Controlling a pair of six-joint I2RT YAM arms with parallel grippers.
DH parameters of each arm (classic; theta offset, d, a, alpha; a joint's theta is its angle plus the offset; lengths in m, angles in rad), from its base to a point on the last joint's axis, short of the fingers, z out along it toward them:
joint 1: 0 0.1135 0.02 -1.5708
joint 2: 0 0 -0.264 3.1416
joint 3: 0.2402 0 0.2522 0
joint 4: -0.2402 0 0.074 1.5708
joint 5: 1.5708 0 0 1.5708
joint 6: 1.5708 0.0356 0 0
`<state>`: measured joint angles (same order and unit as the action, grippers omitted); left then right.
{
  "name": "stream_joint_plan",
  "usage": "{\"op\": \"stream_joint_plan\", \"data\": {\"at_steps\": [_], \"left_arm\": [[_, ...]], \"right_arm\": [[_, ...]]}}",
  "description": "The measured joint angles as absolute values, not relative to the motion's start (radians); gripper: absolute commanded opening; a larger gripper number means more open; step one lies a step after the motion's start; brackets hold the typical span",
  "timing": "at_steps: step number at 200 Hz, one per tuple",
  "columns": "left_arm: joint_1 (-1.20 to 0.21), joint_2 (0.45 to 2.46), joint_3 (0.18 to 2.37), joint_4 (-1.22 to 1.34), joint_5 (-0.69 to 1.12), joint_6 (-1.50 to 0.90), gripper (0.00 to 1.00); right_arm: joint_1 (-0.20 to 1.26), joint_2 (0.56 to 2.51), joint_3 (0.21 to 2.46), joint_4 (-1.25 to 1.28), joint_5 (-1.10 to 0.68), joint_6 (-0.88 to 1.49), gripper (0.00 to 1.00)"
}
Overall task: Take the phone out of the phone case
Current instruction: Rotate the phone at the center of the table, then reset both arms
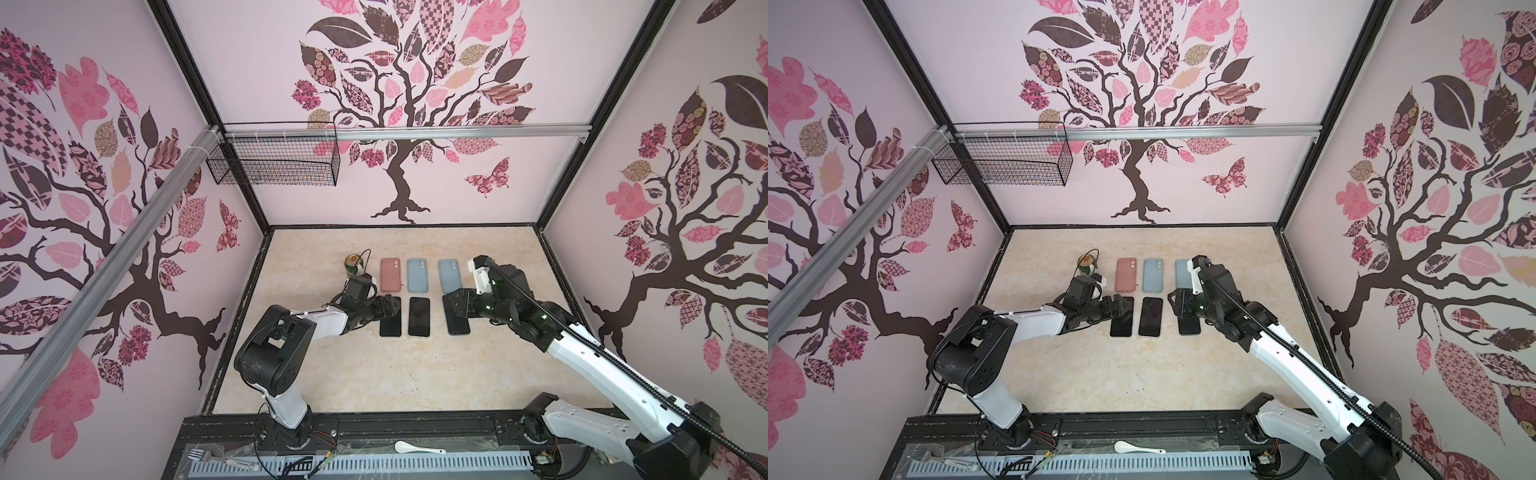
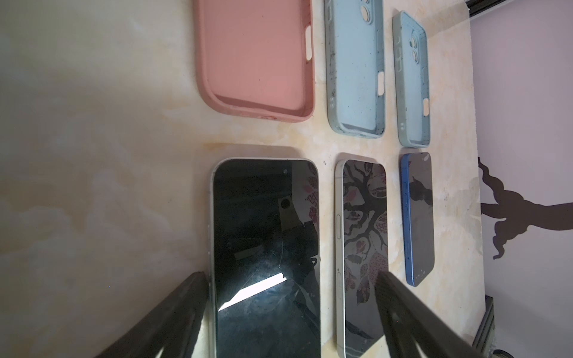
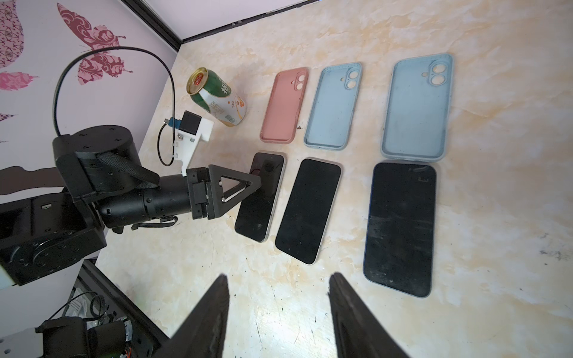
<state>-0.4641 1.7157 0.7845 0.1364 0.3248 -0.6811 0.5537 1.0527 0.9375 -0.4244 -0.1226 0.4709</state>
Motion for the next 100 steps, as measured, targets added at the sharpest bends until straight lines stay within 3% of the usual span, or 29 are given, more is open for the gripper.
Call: {"op": "stream_joint_plan", "data": {"at_steps": [33, 62, 85, 100], "left_arm": [[-0.464, 1.713, 0.785, 0.133, 0.318, -0.681, 0.9], [-0.464, 1.618, 0.773, 0.032, 0.263, -0.669, 0.95], [-0.464, 1.411, 0.756, -0.06, 0.19, -0.63, 0.98], [-0.463, 1.248, 0.747, -0.1, 0.134, -0.591, 0.98]], "right_arm": [[0.554, 1.053, 0.937, -0.425, -0.11, 0.471, 0.57], [0.554, 1.051, 0.937, -0.427, -0.06, 0.472, 0.76], [0.554, 1.047, 0.937, -0.42, 0.003, 0.473, 0.86], [0.554, 1.042, 0.927, -0.39, 0.047, 0.468, 0.98]]}}
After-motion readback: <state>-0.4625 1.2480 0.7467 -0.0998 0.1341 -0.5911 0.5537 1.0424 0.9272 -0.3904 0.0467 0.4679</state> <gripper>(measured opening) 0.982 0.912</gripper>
